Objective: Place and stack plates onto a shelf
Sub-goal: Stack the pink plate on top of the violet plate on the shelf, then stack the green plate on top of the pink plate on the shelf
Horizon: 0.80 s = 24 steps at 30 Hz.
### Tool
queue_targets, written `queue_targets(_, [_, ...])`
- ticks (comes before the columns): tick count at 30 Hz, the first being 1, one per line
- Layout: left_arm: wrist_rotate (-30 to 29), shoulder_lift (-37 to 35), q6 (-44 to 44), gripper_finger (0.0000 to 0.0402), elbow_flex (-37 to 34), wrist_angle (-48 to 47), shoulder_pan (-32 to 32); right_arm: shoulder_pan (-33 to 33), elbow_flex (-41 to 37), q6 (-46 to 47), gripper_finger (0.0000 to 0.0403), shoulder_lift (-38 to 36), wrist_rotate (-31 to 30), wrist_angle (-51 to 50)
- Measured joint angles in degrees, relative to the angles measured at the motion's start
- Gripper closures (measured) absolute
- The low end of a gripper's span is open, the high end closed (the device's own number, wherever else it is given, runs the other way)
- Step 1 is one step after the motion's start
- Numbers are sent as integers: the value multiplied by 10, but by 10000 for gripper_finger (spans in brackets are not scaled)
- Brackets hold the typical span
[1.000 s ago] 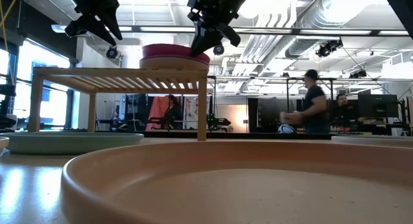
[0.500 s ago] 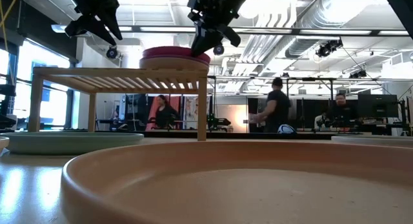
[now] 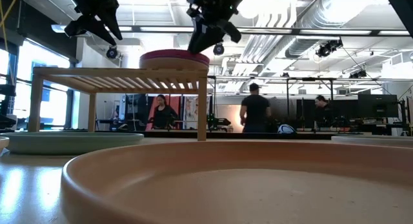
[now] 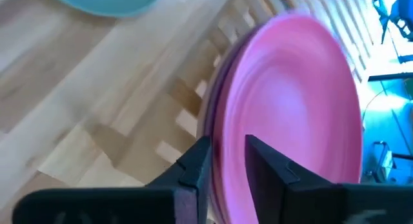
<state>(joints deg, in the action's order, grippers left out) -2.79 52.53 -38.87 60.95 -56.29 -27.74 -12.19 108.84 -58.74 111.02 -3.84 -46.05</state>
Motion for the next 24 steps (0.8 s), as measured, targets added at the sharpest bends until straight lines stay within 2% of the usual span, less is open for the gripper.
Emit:
queue_targets(8, [9,0,-1,305,0,0,0,16,39,10,328,0,-4,-42])
queue_targets(15, [80,0,-1,305,0,-1,7,17,86,63,328,0,-62,-97])
queue_targets(24, [76,2,-22,305,0,-86,108,15,180,149,328,-1,-67,-217])
